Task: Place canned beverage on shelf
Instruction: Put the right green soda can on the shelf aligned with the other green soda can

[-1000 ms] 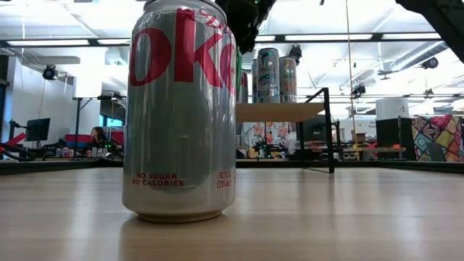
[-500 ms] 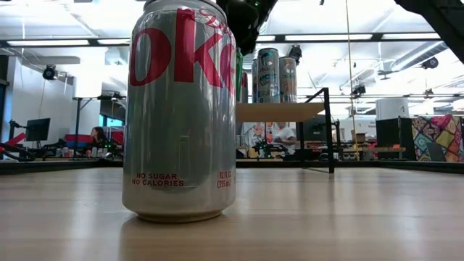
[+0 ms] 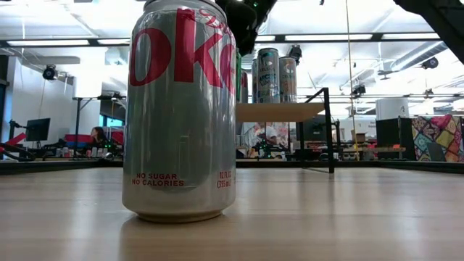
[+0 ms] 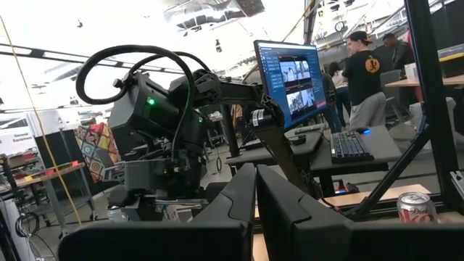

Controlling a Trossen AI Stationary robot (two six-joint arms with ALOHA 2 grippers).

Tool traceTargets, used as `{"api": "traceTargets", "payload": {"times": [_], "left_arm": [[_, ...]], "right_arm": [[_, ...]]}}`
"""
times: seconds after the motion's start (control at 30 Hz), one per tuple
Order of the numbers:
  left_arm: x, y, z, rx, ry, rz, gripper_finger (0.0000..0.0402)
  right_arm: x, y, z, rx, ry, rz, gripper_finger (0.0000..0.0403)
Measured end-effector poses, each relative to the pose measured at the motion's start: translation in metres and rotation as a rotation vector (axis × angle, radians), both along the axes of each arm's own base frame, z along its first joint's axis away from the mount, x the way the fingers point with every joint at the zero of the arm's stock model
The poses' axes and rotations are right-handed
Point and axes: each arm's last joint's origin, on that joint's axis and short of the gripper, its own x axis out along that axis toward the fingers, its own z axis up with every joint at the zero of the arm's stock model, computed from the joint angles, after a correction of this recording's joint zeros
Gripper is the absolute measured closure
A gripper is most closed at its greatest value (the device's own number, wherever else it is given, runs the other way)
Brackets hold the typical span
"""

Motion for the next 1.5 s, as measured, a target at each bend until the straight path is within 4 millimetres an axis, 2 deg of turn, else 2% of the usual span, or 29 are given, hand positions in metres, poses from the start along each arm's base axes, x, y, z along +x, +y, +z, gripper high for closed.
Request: {"api": "traceTargets", "payload": {"times": [0.7, 1.1, 1.5], "left_arm": [[0.0000, 0.0000, -0.0001, 0.000, 0.001, 0.000, 0.0402], [0.0000, 0.0000, -0.0001, 0.000, 0.001, 0.000, 0.0402], [0.0003, -0.0001, -0.0006, 0.002, 0.006, 0.000, 0.0402]], "right_arm": [[0.0017, -0.0032, 0.0007, -0.007, -0.025, -0.012, 0.0077], [0.0011, -0.0061, 0.0009, 0.000, -0.030, -0.029, 0.0044], [-0.0021, -0.0058, 0.0095, -0.043, -0.059, -0.031, 0.0042]]}}
